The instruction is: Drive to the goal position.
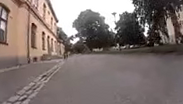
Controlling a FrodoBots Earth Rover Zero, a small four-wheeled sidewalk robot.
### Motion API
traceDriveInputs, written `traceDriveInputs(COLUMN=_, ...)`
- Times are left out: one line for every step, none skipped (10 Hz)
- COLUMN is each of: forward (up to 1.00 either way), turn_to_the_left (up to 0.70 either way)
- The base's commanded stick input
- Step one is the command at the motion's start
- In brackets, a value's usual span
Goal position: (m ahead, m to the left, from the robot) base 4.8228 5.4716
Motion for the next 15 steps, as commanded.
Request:
traceDriveInputs(forward=0.70, turn_to_the_left=0.00)
traceDriveInputs(forward=0.70, turn_to_the_left=0.00)
traceDriveInputs(forward=0.70, turn_to_the_left=0.00)
traceDriveInputs(forward=0.70, turn_to_the_left=0.00)
traceDriveInputs(forward=0.70, turn_to_the_left=0.00)
traceDriveInputs(forward=0.70, turn_to_the_left=0.00)
traceDriveInputs(forward=0.70, turn_to_the_left=0.00)
traceDriveInputs(forward=0.70, turn_to_the_left=0.00)
traceDriveInputs(forward=0.70, turn_to_the_left=0.00)
traceDriveInputs(forward=0.70, turn_to_the_left=0.00)
traceDriveInputs(forward=0.70, turn_to_the_left=0.00)
traceDriveInputs(forward=0.70, turn_to_the_left=0.00)
traceDriveInputs(forward=0.70, turn_to_the_left=0.00)
traceDriveInputs(forward=0.70, turn_to_the_left=0.00)
traceDriveInputs(forward=0.70, turn_to_the_left=0.00)
